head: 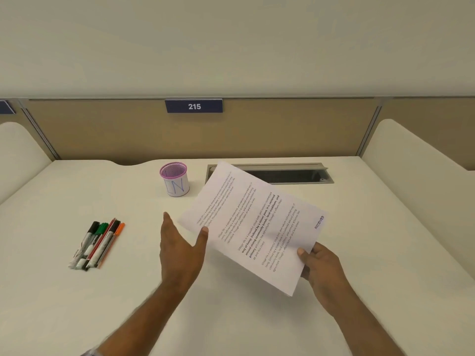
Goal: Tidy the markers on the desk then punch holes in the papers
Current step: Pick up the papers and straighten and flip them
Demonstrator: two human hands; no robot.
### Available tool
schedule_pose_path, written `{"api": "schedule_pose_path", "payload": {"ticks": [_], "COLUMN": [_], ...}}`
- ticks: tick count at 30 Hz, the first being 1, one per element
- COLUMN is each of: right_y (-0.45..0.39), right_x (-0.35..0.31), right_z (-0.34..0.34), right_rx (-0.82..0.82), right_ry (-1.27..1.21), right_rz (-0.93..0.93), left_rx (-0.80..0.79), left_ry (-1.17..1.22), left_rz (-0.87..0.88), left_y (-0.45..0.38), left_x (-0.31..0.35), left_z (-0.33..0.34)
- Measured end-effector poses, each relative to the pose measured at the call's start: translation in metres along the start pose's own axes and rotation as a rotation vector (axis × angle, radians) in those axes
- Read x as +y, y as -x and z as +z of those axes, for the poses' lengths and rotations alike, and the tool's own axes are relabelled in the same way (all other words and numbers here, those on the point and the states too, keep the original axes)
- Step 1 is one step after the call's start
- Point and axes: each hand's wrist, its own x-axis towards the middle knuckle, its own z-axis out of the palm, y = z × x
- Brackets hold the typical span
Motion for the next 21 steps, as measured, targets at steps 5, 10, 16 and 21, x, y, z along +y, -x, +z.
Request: {"api": "schedule_pose_path", "payload": {"ticks": [5, 10, 16, 21], "right_y": [0.009, 0.015, 0.028, 0.038], "right_x": [0.006, 0.013, 0.021, 0.027], "right_z": [0.014, 0.031, 0.051, 0.057], "right_rx": [0.032, 0.056, 0.006, -0.044], "right_ry": [-0.213, -0.374, -0.435, -0.410], "right_rz": [0.038, 0.092, 0.114, 0.097], "left_rx": [-0.094, -0.366, -0.416, -0.269], "left_ry": [0.270, 0.684, 0.793, 0.770], "left_rz": [-0.126, -0.345, -0.249, -0.300], "left_y": [0.032, 0.044, 0.049, 0.047], "left_x": [0.008, 0.026, 0.050, 0.050], "left_z": [0.007, 0.014, 0.018, 0.020]}}
